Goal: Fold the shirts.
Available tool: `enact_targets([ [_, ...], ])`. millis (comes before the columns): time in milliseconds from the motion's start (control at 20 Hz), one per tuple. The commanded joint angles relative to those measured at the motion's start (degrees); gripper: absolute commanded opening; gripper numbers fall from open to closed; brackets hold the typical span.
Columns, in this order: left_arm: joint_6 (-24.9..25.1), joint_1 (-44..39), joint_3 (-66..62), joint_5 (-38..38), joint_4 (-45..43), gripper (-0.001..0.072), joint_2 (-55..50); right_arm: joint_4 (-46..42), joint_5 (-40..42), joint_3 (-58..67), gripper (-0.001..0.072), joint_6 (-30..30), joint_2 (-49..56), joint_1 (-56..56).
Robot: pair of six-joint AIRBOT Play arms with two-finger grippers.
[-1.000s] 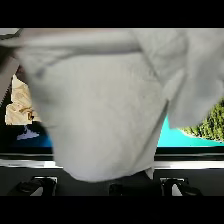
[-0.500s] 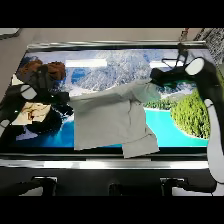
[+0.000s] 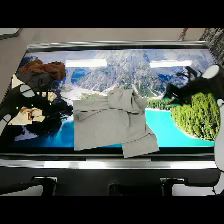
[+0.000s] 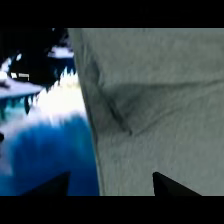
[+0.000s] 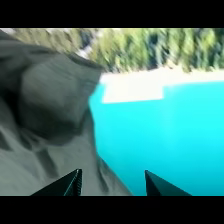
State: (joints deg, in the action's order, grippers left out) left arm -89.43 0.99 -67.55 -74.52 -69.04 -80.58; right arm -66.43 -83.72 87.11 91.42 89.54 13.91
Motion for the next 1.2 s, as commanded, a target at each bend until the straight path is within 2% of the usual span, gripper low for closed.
enact_targets([
  [0, 5.31, 3.1, 13.7, -5.9, 4.42, 0.0592, 4.7, -1.25, -9.64, -12.72, 0.048, -3.54, -3.23, 8.02],
  [150, 10.05, 3.08, 28.17, 3.48, 15.04, 0.0585, 8.15, -0.04, -3.67, -25.73, 0.0483, -7.02, -6.91, 7.41],
  [250, 12.15, 2.95, 31.8, 5.9, 20.68, 0.0584, 7.72, 0.33, -2.43, -29.18, 0.0497, -7.43, -7.23, 6.88],
  [350, 12.35, 2.14, 32.74, 7.06, 20.81, 0.0582, 7.69, 0.22, -1.77, -30.67, 0.0509, -8.13, -7.23, 6.84],
  [400, 12.33, 1.77, 32.79, 7.54, 20.81, 0.0512, 7.69, 0.39, -1.31, -31.04, 0.0509, -8.17, -7.23, 6.84],
  [550, 11.85, 0.57, 32.87, 8.57, 20.81, 0.0505, 7.32, 1.46, 0.61, -33.18, 0.0509, -8.98, -7.23, 6.84],
  [700, 11.41, -1.14, 32.85, 8.81, 20.83, 0.0499, 5.35, 6.47, 3.67, -37.57, 0.0511, -11.21, -7.23, 6.84],
  [750, 10.6, -1.55, 32.87, 9.55, 20.81, 0.0403, 4.87, 7.48, 4.68, -38.93, 0.0511, -11.56, -7.23, 6.84],
  [850, 9.49, -1.51, 32.83, 10.54, 20.83, 0.0334, 4.79, 8.41, 6.12, -41.48, 0.0512, -12.33, -7.21, 6.82],
  [900, 9.53, -1.4, 32.83, 10.56, 20.81, 0.0184, 4.79, 9.11, 6.67, -42.6, 0.0512, -12.83, -7.23, 6.82],
  [950, 9.55, -1.4, 32.83, 10.54, 20.83, 0.0083, 4.81, 10.21, 7.34, -43.5, 0.0512, -13.25, -7.23, 6.82],
  [1000, 9.77, -1.42, 32.83, 10.51, 20.83, 0.0029, 4.81, 11.45, 8.13, -44.33, 0.0512, -13.57, -7.21, 6.73],
  [1150, 9.99, -1.42, 32.81, 10.54, 20.83, 0.0028, 5.18, 11.82, 11.98, -45.18, 0.0512, -13.68, -7.21, 1.07],
])
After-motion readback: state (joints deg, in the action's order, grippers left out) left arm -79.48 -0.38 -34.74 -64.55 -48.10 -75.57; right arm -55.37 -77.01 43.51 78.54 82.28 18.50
